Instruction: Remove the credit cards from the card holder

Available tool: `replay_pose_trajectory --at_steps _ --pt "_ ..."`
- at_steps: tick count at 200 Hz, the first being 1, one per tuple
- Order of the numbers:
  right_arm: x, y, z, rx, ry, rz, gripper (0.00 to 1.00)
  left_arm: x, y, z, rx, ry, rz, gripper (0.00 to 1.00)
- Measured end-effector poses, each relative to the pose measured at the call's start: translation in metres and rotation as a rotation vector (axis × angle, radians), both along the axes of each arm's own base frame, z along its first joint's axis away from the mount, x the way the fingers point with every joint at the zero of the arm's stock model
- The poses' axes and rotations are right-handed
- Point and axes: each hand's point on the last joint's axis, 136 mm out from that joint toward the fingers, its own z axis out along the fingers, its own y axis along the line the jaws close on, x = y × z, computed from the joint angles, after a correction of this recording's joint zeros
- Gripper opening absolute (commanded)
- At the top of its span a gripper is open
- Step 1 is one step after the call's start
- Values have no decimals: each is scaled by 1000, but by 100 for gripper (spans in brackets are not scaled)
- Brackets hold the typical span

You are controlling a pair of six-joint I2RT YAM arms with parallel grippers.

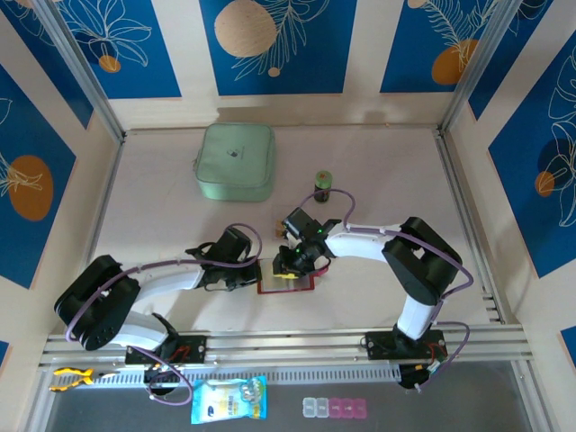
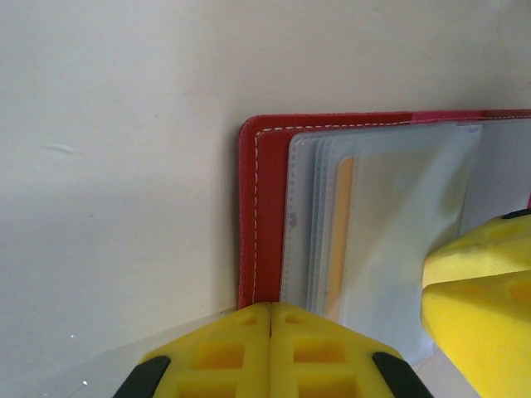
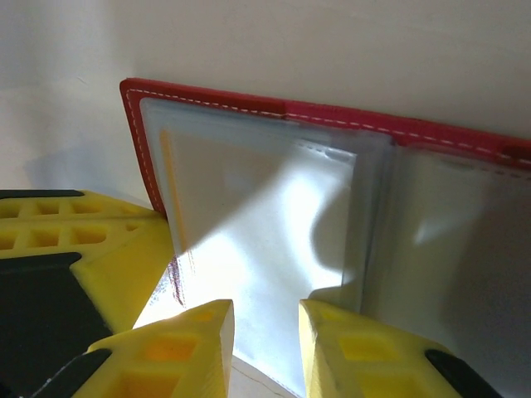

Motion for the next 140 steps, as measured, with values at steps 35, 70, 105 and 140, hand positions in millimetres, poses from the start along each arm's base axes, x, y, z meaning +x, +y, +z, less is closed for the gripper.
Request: replay_pose_trajectory --at_steps 35,70,105,140 --pt "2 -5 0 -12 -5 -12 29 0 0 0 2 1 1 0" --pt "0 -13 -2 -18 0 -23 28 0 1 0 10 5 3 0" --pt "1 -15 -4 -15 2 -30 28 1 3 0 21 7 7 0" --pt "1 -16 -5 5 5 -34 27 3 3 9 20 -9 13 4"
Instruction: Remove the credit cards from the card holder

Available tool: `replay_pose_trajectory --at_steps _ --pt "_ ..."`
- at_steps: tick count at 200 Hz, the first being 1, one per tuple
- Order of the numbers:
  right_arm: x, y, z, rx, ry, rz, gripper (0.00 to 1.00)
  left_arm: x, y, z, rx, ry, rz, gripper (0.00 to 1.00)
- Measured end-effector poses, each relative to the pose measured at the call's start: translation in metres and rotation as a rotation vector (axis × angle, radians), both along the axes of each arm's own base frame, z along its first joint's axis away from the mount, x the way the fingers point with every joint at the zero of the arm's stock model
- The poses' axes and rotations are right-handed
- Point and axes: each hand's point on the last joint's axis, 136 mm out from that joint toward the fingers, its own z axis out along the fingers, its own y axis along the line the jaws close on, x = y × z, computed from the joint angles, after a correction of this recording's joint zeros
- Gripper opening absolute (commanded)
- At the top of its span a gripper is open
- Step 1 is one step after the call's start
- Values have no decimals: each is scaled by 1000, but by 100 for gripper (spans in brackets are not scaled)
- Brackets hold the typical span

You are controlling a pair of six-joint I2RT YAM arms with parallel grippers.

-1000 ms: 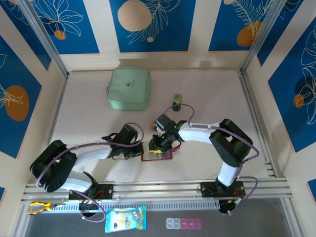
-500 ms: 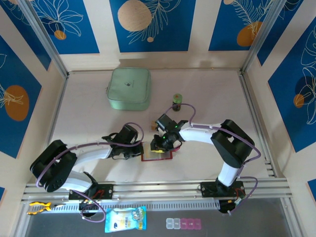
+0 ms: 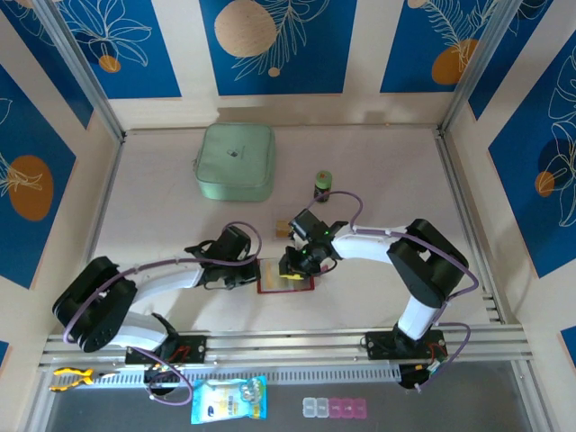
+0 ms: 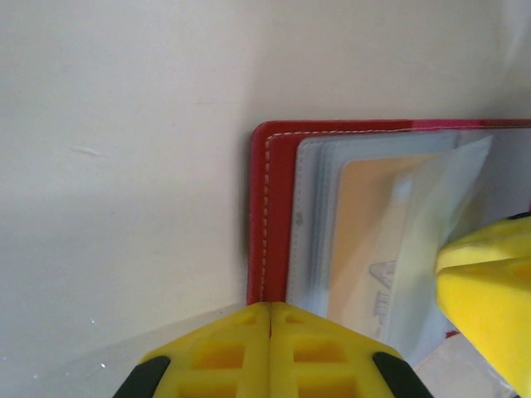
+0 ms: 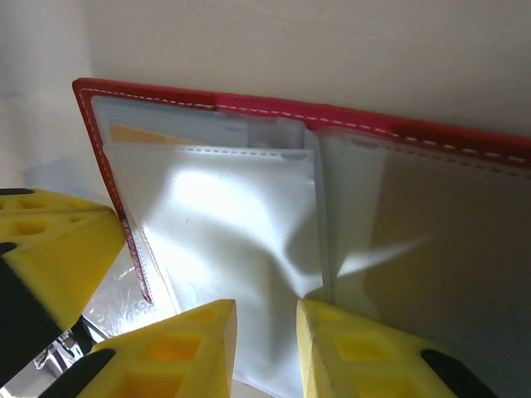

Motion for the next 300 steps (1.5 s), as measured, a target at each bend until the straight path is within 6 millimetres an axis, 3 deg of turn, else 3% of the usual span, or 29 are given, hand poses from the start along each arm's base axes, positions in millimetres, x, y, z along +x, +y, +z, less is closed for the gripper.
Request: replay_pose_trajectory --at_steps 53,114,171,244,300 --pt "0 -2 -1 33 3 -7 26 12 -9 32 -72 -74 15 16" --pt "1 -5 -1 68 15 -22 25 11 -28 27 -124 -35 -2 25" --pt "1 -7 -3 86 28 -40 25 4 -38 14 -130 14 -24 25" --pt "1 -7 0 100 30 -46 25 6 -50 16 -171 20 -28 19" --pt "4 -9 21 131 -11 -56 25 11 -55 25 -187 10 -28 19"
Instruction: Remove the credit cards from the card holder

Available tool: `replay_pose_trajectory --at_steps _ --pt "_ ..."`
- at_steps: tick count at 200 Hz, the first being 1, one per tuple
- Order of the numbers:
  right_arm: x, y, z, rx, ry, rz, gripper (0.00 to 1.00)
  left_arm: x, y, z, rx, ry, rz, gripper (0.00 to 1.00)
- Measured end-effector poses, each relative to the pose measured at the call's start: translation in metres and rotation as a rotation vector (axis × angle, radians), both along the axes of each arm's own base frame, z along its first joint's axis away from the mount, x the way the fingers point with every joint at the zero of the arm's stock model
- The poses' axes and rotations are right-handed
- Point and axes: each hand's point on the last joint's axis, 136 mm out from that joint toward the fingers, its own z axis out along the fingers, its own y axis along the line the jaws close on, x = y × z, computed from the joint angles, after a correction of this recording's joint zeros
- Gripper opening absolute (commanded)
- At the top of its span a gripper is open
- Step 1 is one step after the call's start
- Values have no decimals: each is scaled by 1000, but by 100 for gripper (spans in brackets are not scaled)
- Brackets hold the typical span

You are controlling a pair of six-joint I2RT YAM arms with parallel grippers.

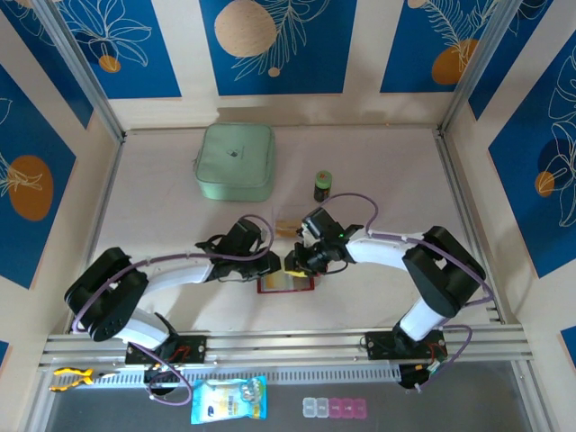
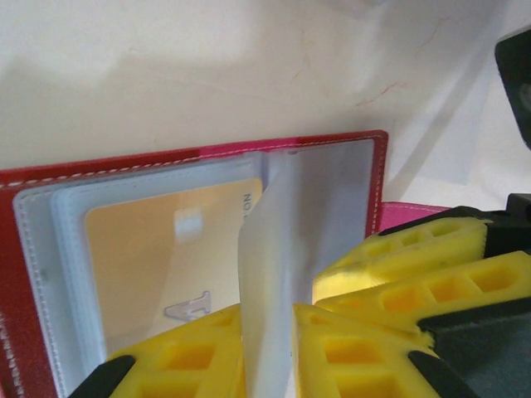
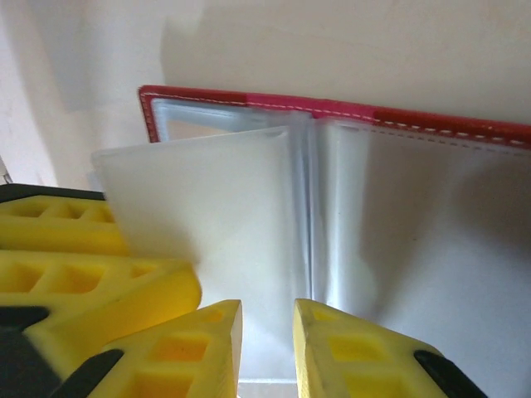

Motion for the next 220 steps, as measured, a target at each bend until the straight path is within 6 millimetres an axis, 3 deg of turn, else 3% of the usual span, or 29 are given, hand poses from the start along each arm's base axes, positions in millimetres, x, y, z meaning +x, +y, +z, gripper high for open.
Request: replay_pose_trajectory --at_steps 68,108,165,220 --pt "6 -18 22 16 -62 -50 25 1 -7 11 2 1 -13 16" --pt "8 -34 31 23 -86 -86 25 5 -21 17 -2 -4 -32 17" --pt "8 -56 40 34 -118 -131 25 6 -41 11 25 6 -79 23" --pt "7 -72 44 33 -128 -165 25 8 -61 5 38 14 -113 35"
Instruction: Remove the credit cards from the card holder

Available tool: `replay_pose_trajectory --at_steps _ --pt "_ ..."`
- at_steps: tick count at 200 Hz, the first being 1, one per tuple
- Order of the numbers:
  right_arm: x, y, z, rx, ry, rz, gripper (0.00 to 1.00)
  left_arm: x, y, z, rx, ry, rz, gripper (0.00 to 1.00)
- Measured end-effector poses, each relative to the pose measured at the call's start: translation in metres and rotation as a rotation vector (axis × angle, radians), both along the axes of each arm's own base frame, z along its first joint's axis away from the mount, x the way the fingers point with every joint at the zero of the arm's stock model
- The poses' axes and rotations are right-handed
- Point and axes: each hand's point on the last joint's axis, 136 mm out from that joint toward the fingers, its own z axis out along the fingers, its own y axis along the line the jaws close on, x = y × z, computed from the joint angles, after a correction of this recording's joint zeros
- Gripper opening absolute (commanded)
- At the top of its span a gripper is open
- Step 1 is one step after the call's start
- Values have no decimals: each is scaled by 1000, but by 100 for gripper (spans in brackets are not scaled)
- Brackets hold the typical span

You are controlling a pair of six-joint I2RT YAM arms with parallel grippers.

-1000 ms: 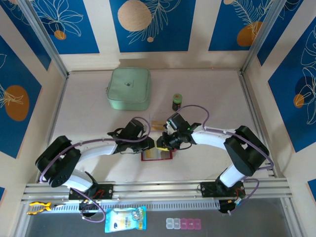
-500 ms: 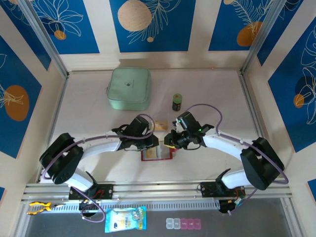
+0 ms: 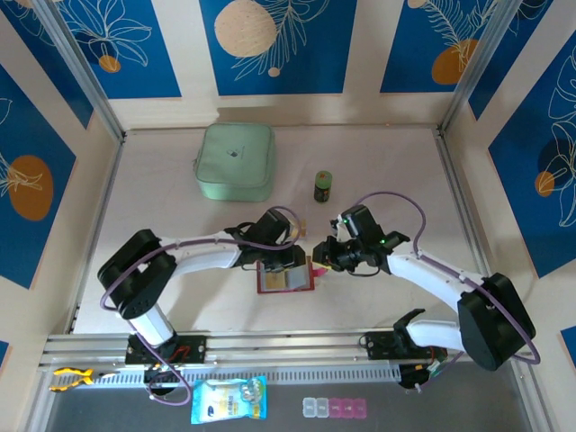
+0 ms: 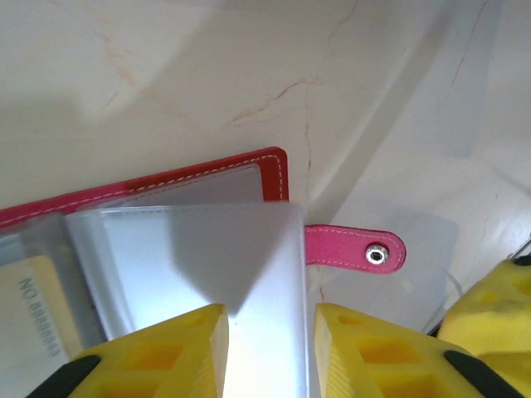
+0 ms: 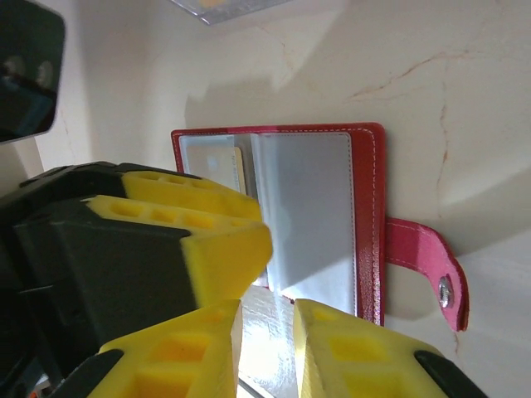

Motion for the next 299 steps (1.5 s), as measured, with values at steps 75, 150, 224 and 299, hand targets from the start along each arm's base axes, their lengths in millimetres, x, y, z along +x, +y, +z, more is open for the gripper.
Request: replay_pose_trajectory --at_steps 75,150,224,299 --pt "-4 -7 9 6 -15 -6 25 6 -14 -1 -1 -1 -11 37" --pt "-7 0 -5 -6 37 8 25 -1 9 4 -16 -14 13 33" --pt "-6 45 -15 -33 86 106 24 -12 65 2 -29 -28 97 27" --pt "-6 76 -37 -58 129 169 24 -20 94 -1 -36 -34 148 23"
